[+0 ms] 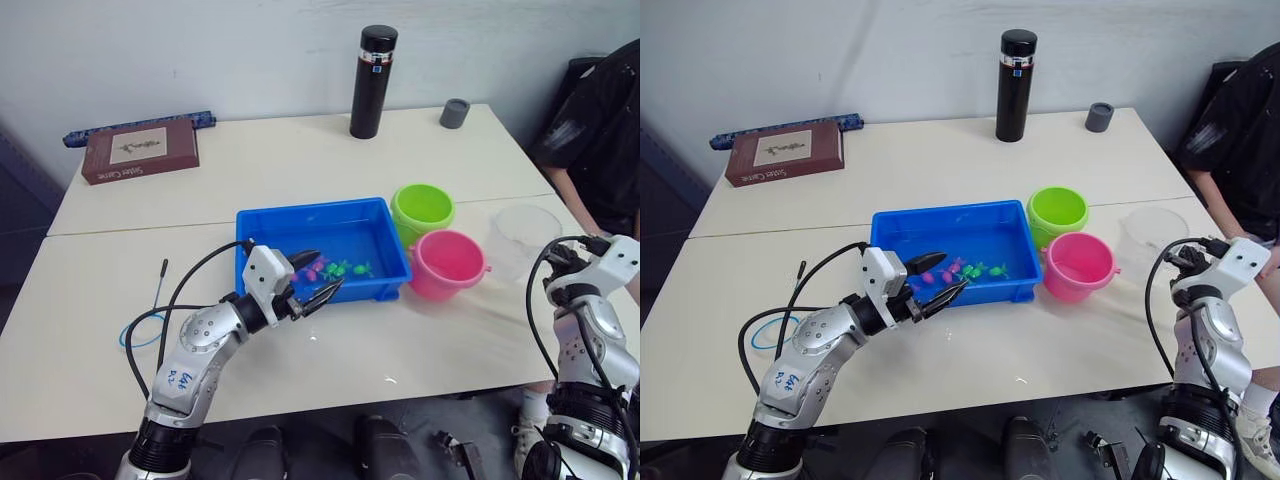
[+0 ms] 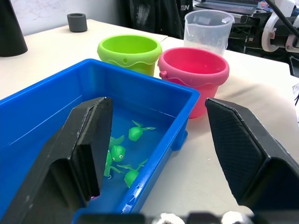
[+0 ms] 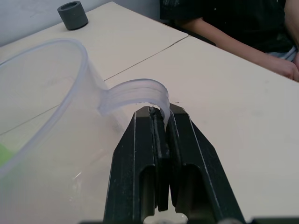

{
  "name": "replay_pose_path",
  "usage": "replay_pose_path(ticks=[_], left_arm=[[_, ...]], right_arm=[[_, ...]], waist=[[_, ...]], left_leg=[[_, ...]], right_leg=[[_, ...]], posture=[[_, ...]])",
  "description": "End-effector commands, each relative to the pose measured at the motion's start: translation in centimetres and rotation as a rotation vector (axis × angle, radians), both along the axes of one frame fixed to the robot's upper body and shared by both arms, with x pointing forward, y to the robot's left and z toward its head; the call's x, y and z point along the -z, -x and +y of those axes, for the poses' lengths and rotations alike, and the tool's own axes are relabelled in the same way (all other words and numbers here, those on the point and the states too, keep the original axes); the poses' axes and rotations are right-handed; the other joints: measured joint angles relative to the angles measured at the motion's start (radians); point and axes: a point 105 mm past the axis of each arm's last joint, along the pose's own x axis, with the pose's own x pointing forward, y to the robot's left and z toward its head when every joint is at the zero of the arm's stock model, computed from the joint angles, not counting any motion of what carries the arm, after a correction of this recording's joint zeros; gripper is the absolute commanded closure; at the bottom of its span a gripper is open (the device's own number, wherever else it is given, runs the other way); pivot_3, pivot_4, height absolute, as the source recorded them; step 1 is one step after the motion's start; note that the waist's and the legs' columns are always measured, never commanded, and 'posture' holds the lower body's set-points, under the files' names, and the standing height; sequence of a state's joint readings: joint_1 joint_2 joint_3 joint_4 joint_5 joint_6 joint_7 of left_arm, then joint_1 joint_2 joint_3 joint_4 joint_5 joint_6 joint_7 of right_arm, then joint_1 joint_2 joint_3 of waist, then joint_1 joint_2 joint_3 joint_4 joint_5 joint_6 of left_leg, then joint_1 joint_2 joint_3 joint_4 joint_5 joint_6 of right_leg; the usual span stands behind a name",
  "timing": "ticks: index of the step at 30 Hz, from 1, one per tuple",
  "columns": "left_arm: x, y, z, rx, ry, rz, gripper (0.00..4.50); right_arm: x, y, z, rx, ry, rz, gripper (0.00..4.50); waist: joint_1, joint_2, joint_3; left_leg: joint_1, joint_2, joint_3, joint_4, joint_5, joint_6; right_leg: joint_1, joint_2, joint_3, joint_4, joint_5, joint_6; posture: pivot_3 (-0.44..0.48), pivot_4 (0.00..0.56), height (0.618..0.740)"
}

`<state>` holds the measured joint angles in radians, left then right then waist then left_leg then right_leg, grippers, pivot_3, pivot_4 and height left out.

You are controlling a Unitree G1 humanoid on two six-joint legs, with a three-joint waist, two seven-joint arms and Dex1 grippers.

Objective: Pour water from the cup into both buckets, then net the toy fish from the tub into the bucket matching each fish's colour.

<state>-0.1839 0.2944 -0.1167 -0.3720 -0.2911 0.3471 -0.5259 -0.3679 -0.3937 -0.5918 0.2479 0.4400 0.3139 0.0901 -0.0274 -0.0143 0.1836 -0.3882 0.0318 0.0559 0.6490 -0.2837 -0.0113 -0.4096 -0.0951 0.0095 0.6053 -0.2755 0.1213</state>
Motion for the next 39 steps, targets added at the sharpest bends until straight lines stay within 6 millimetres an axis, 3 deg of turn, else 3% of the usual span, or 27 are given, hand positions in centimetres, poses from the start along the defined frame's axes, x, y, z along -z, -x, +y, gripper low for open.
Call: replay_pose_path(ticks=[1,20,23,29,39], left_arm=[[-0.6,0.2,0.1,0.000,0.011,-0.035,1.05],[-0.4,0.9,-0.1,0.042,0.030,-0.018,1.05],[-0.3,0.9,0.0,0.042,0.029,-0.018,1.05],[-0.2,0.9,0.1,0.041,0.029,-0.017,1.05],[-0.1,0.9,0.0,0.045,0.029,-0.015,1.05]], right_arm=[[-0.8,0.1,-0.1,0.008,0.022,-0.039,4.46],[0.6,0.0,0.1,0.016,-0.038,-0.030,4.46],[0.7,0.0,0.2,0.012,-0.034,-0.026,3.50],[0.9,0.3,0.1,0.019,-0.027,-0.015,0.79],[1.4,1.2,-0.3,0.036,-0.030,-0.006,0.79]], waist=[[0.000,0.000,0.000],[0.000,0.000,0.000],[0.000,0.000,0.000],[0.000,0.000,0.000],[0.000,0.000,0.000]], left_leg=[[0.000,0.000,0.000,0.000,0.000,0.000],[0.000,0.000,0.000,0.000,0.000,0.000],[0.000,0.000,0.000,0.000,0.000,0.000],[0.000,0.000,0.000,0.000,0.000,0.000],[0.000,0.000,0.000,-0.001,0.000,0.000]], right_leg=[[0.000,0.000,0.000,0.000,0.000,0.000],[0.000,0.000,0.000,0.000,0.000,0.000],[0.000,0.000,0.000,0.000,0.000,0.000],[0.000,0.000,0.000,-0.001,0.000,0.000],[0.000,0.000,0.000,-0.001,0.000,0.000]], posture=[[0.000,0.150,0.740],[0.000,0.150,0.740],[0.000,0.150,0.740],[0.000,0.150,0.740],[0.000,0.150,0.740]])
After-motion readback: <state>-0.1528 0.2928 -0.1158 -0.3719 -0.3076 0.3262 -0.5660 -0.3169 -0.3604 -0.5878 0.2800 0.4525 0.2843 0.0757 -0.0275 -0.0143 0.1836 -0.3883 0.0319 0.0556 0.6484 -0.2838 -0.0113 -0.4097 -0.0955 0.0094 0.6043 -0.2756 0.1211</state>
